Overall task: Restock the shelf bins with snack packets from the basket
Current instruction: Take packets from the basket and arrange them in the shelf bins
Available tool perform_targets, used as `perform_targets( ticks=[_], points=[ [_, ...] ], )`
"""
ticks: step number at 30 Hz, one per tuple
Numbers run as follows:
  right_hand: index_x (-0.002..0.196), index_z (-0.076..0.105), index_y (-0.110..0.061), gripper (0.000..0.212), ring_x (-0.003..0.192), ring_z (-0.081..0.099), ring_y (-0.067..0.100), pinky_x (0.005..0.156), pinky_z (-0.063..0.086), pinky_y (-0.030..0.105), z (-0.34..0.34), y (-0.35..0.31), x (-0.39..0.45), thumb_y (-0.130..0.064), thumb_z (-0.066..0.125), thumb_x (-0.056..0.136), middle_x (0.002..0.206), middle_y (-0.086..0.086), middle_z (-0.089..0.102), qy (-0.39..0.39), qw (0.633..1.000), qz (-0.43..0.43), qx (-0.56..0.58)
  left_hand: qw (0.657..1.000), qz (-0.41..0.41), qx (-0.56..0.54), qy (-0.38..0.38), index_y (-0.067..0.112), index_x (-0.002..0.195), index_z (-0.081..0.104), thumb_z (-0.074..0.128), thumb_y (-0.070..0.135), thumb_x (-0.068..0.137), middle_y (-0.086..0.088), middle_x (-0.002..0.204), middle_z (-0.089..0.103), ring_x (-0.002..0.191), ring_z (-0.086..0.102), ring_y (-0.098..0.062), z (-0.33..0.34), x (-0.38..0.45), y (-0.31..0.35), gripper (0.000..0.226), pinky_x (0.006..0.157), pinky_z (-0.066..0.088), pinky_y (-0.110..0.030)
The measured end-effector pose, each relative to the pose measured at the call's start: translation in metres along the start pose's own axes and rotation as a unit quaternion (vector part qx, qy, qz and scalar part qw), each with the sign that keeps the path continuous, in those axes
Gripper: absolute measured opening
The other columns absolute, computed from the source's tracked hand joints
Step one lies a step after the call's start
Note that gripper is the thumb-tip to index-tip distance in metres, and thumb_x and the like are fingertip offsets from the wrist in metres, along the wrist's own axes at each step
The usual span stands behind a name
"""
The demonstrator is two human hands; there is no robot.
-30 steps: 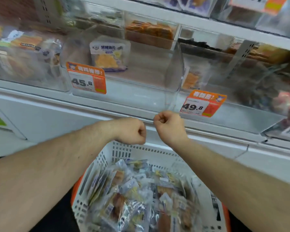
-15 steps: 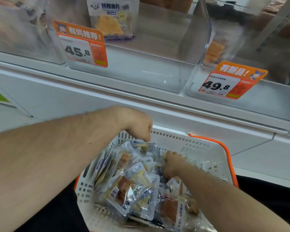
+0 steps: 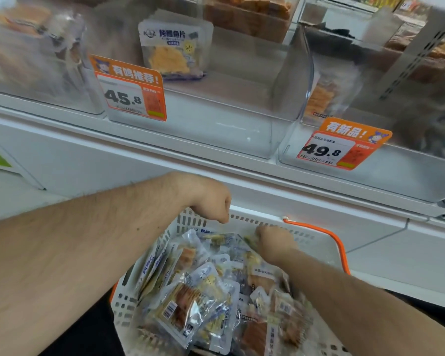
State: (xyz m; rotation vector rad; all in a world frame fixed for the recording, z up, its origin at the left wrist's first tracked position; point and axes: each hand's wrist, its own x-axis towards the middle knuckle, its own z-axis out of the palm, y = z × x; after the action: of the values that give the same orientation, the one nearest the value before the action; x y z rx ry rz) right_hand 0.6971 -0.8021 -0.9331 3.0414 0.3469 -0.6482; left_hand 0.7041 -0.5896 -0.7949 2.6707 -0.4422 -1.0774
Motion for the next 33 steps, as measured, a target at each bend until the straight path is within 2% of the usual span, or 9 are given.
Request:
perform_targets(
  ticks=[4,7,11,15,17,22,24,28,33],
  points=[
    [0.098,0.067,-0.015,0.016,0.090,0.065,0.022,0.078,0.053,0.034,-0.053,0.004,-0.007,-0.011,0.052,0.096,0.101,0.004,0.069,0.015,0.955,0.034,0.296,0.999,-0.019,-0.035,0.034,0.013,0.108,0.064,0.059,0.041,0.094,-0.003,0.104,0.065,0.083,0.058,-0.020,-0.007,-0.009,-0.009,0.032,0.079,0.049,-0.031],
    [0.096,0.068,-0.007,0.021,0.074,0.064,0.028,0.067,0.056,0.036,-0.085,-0.002,-0.025,0.002,0.050,0.098,0.091,0.017,0.064,0.006,0.824,0.063,0.563,0.996,-0.036,-0.057,0.061,0.014,0.116,0.065,0.065,0.047,0.089,0.000,0.107,0.067,0.090,0.062,-0.017,-0.013,-0.017,-0.020,0.043,0.083,0.051,-0.032],
    [0.110,0.066,-0.003,0.027,0.073,0.066,0.031,0.064,0.059,0.037,-0.108,-0.016,-0.047,0.005,0.041,0.101,0.076,0.013,0.060,-0.045,0.655,0.039,0.753,0.987,-0.042,-0.123,0.090,0.016,0.131,0.054,0.072,0.046,0.085,0.004,0.126,0.060,0.106,0.060,-0.016,-0.016,-0.032,-0.027,0.057,0.094,0.050,-0.033],
    [0.103,0.071,-0.003,0.034,0.082,0.064,0.036,0.074,0.062,0.040,-0.121,-0.028,-0.054,0.005,0.039,0.099,0.073,0.015,0.061,-0.077,0.543,0.005,0.836,0.965,0.030,-0.228,0.122,0.023,0.101,0.066,0.077,0.020,0.083,0.002,0.103,0.072,0.086,0.066,-0.012,-0.016,-0.041,-0.027,0.022,0.077,0.055,-0.027],
    [0.105,0.068,0.001,0.030,0.082,0.068,0.033,0.079,0.060,0.040,-0.129,-0.030,-0.056,0.006,0.039,0.098,0.081,0.019,0.066,-0.081,0.567,-0.014,0.820,0.959,0.043,-0.231,0.161,0.027,0.085,0.063,0.078,0.014,0.081,0.005,0.087,0.072,0.074,0.066,-0.012,-0.020,-0.048,-0.028,0.020,0.065,0.054,-0.027],
    [0.086,0.072,-0.016,0.012,0.077,0.064,0.013,0.077,0.050,0.035,-0.159,-0.035,-0.060,-0.007,0.066,0.092,0.094,0.010,0.075,0.072,0.857,-0.042,0.509,0.916,0.044,-0.271,0.292,0.019,0.083,0.069,0.082,0.020,0.078,-0.002,0.080,0.073,0.069,0.064,-0.015,-0.041,-0.075,-0.039,0.015,0.065,0.050,-0.032],
    [0.088,0.073,-0.020,0.004,0.065,0.058,-0.004,0.071,0.047,0.024,-0.176,-0.042,-0.061,-0.021,0.076,0.085,0.087,-0.004,0.073,0.163,0.908,-0.066,0.380,0.897,0.055,-0.292,0.327,0.020,0.080,0.069,0.082,0.020,0.078,0.002,0.076,0.072,0.069,0.063,-0.013,-0.049,-0.088,-0.045,0.013,0.065,0.047,-0.028],
    [0.104,0.067,-0.010,0.023,0.040,0.042,0.002,0.043,0.033,0.016,-0.205,-0.064,-0.059,-0.021,0.076,0.086,0.072,0.000,0.058,0.146,0.845,-0.085,0.507,0.872,0.079,-0.319,0.363,0.017,0.089,0.076,0.080,0.020,0.081,0.000,0.086,0.076,0.086,0.071,-0.022,-0.058,-0.105,-0.054,0.009,0.083,0.057,-0.041],
    [0.098,0.065,-0.007,0.007,0.047,0.052,0.016,0.043,0.044,0.024,-0.224,-0.096,-0.057,-0.011,0.067,0.093,0.078,0.005,0.069,0.051,0.764,-0.073,0.639,0.823,0.090,-0.353,0.437,0.018,0.084,0.076,0.079,0.018,0.081,-0.001,0.083,0.076,0.083,0.071,-0.024,-0.062,-0.109,-0.063,0.004,0.086,0.056,-0.050]
  ],
)
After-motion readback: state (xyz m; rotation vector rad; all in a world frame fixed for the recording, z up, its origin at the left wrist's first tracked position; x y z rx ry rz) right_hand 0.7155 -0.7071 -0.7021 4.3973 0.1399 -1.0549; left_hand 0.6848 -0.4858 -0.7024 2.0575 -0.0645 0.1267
